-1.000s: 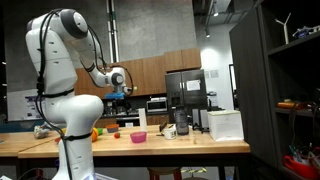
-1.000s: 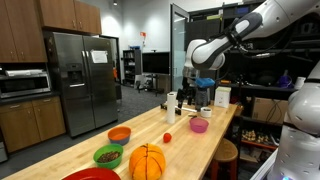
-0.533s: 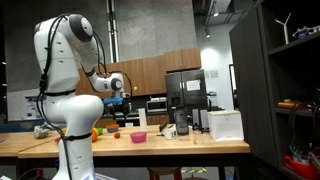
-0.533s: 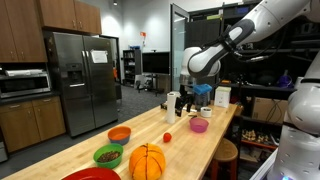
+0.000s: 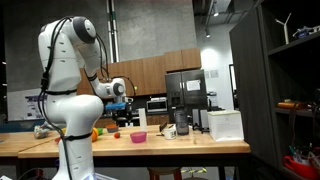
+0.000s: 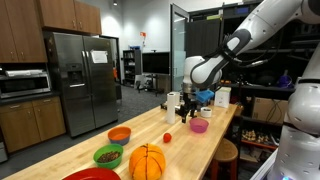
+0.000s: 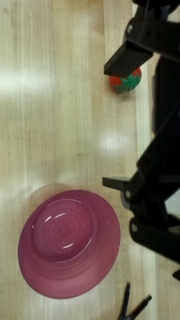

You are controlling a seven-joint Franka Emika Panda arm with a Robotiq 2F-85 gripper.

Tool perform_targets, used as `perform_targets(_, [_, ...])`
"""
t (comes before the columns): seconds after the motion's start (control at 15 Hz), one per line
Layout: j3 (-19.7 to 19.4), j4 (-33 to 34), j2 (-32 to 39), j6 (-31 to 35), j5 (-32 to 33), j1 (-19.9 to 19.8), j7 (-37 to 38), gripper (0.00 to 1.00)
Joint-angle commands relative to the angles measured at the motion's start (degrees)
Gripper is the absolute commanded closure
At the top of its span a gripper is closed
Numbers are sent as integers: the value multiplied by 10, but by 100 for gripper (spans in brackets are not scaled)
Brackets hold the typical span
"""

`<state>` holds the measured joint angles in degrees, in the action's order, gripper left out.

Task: Put the purple bowl in the orange bowl

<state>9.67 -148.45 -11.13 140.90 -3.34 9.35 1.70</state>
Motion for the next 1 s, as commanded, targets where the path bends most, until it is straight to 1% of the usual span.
perform_targets(0.0, [-12,-17,9,41,41,-21,4,0])
perform_targets(0.13, [-20,-20,14,52,54,-32,1,0])
perform_targets(0.2, [-21,-17,13,43,43,-27,0,0])
perform_targets(0.67, [-20,-17,13,43,43,-27,0,0])
perform_targets(0.93, [-18,-18,17,46,64,-36,22,0])
